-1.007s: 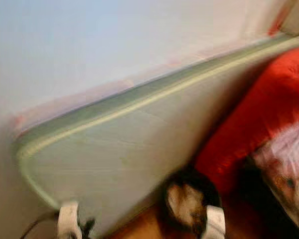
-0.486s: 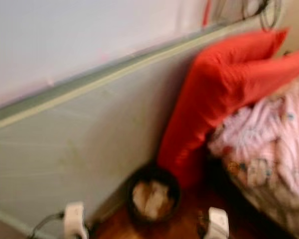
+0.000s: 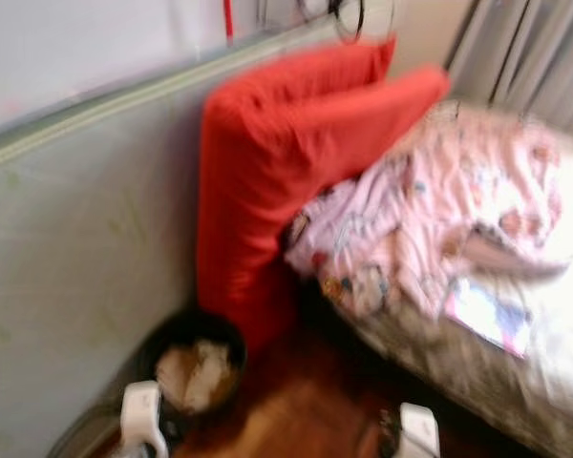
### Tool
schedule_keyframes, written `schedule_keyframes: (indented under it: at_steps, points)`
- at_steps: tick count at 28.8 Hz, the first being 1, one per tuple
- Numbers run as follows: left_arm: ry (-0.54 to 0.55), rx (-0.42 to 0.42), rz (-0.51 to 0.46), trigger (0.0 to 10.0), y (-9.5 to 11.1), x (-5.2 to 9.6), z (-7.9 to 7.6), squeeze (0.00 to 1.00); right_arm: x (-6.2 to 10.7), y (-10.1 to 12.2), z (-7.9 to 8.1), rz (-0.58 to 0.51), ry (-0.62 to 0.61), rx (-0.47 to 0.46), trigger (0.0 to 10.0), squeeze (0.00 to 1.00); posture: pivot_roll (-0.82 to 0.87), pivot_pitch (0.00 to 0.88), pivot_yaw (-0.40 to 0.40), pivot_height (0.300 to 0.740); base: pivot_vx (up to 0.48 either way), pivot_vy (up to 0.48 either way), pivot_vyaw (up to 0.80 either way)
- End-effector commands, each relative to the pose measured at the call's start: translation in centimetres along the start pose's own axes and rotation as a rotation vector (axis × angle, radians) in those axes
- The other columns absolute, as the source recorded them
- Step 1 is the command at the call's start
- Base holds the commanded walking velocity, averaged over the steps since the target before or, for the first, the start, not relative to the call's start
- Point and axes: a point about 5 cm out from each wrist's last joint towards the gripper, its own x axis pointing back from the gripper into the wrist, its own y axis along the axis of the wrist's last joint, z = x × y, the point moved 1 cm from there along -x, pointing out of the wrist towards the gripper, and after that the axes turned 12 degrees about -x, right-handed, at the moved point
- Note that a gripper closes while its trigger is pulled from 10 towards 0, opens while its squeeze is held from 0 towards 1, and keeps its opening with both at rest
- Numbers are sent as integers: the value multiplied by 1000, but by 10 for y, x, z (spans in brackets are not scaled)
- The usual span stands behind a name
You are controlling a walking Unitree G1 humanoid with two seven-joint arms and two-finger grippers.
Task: Clean up the room
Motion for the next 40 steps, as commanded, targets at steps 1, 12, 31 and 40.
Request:
schedule_keyframes:
  at_steps: [1,12,31,40]
  points:
    - [-34,-270,232,10000,-30,11,39,0,-6,9,23,32,71,-134,10000,0,93,0,-23,740,0,-465,0]
    - [-27,-270,228,10000,-29,11,40,0,-6,10,25,28,77,-136,10000,0,93,0,-18,740,0,-464,0]
    - [-13,-257,218,10000,-26,10,42,0,-7,14,28,28,97,-105,10000,0,87,0,-19,740,0,-463,0]
    - [14,-150,189,10000,-26,10,41,0,-7,14,28,30,98,-94,10000,0,88,0,-23,740,0,-92,0]
